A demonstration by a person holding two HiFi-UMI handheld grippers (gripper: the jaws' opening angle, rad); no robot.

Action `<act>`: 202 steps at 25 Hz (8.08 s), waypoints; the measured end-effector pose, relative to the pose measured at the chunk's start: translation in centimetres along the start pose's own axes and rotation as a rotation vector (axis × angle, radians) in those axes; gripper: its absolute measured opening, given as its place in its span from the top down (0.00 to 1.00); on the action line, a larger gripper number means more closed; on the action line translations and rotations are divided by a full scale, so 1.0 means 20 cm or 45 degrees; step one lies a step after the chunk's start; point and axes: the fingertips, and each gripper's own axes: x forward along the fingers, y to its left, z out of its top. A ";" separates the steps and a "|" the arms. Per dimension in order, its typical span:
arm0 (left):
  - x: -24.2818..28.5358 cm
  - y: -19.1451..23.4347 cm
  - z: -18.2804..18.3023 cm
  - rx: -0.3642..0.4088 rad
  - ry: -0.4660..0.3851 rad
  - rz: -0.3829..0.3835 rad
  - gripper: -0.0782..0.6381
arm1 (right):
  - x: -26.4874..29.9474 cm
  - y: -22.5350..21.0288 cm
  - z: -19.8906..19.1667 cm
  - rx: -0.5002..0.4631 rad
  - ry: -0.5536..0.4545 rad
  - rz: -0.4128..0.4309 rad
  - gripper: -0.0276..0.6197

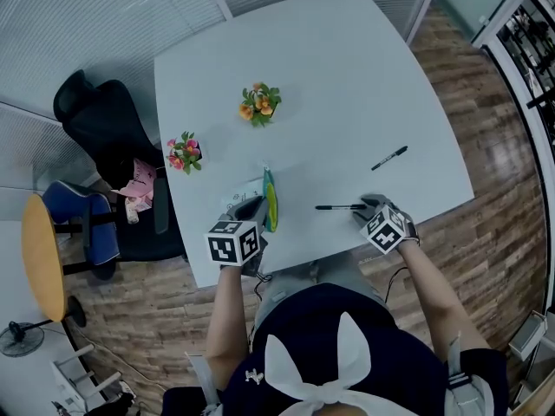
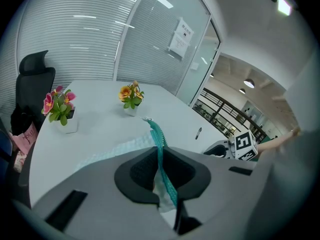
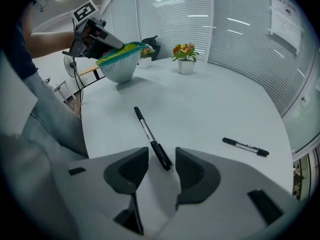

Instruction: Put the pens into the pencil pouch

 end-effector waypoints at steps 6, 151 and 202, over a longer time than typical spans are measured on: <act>0.01 0.00 0.00 -0.009 0.007 -0.003 0.83 | 0.04 0.01 -0.02 -0.030 0.040 0.041 0.71; -0.08 0.06 0.00 0.007 0.000 -0.093 0.83 | -0.53 0.51 1.08 0.107 -0.441 0.227 0.86; -0.12 0.04 0.07 -0.088 -0.061 -0.169 0.83 | -0.39 0.49 1.27 0.204 -0.494 0.272 0.95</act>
